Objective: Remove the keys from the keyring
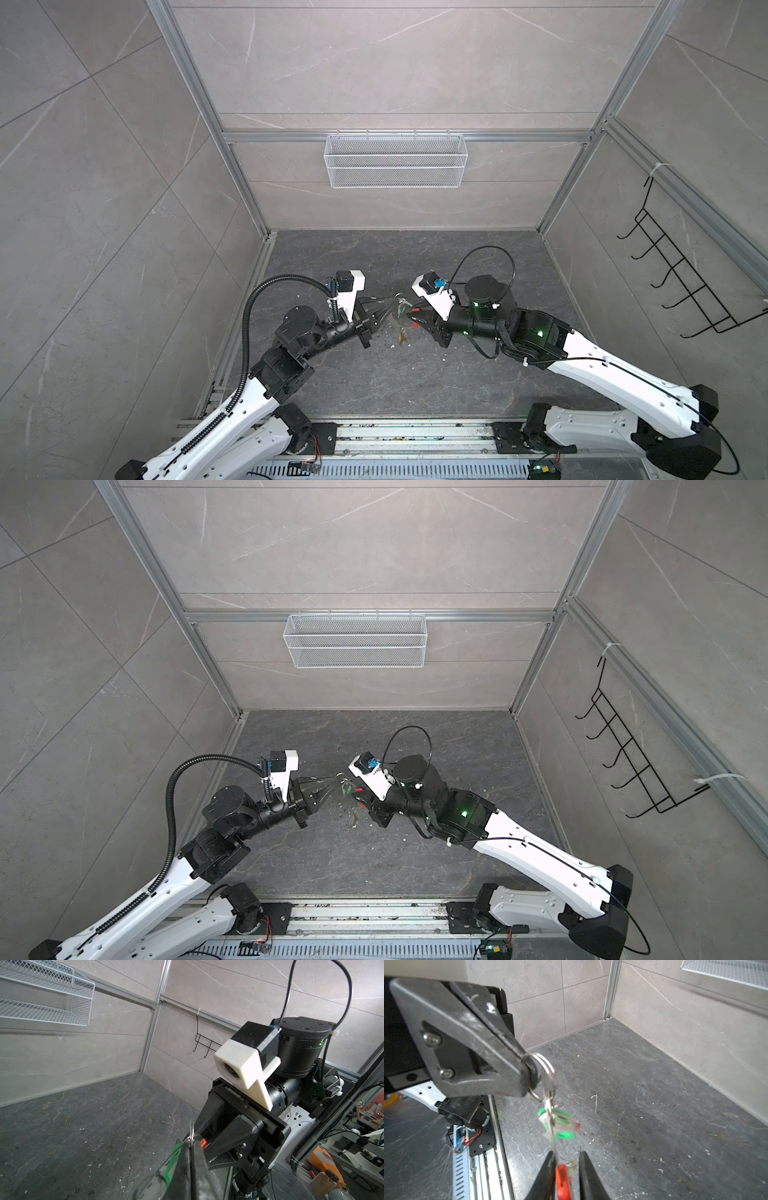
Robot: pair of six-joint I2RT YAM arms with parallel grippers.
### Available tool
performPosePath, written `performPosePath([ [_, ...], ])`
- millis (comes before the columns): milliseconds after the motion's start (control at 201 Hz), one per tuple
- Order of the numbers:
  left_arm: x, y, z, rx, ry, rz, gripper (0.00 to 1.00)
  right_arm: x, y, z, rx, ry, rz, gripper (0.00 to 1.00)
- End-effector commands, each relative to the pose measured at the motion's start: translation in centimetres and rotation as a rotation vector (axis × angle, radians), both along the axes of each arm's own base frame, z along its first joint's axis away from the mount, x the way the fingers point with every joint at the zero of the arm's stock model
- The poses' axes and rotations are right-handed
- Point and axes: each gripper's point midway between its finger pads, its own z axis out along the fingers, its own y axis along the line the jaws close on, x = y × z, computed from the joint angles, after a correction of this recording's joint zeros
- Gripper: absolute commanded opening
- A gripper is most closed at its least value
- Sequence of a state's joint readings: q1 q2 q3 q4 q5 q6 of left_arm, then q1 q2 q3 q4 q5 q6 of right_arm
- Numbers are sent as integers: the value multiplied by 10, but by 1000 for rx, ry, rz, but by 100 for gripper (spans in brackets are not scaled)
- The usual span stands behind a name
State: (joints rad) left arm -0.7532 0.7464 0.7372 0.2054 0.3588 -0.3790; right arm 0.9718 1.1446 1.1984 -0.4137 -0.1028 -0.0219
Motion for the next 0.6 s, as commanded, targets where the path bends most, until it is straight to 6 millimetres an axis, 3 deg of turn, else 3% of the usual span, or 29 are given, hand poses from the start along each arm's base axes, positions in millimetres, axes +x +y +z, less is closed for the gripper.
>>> performPosePath([
  [0,-1,6,34,-64,-38,25,0,6,-1,13,5,-35,-39,16],
  [184,6,3,28,-34,0,40,0,7,-1,12,-17,-50,-49,0],
  [593,14,2,20,13,43,74,0,5,-4,16,-98,-115,-76,0],
])
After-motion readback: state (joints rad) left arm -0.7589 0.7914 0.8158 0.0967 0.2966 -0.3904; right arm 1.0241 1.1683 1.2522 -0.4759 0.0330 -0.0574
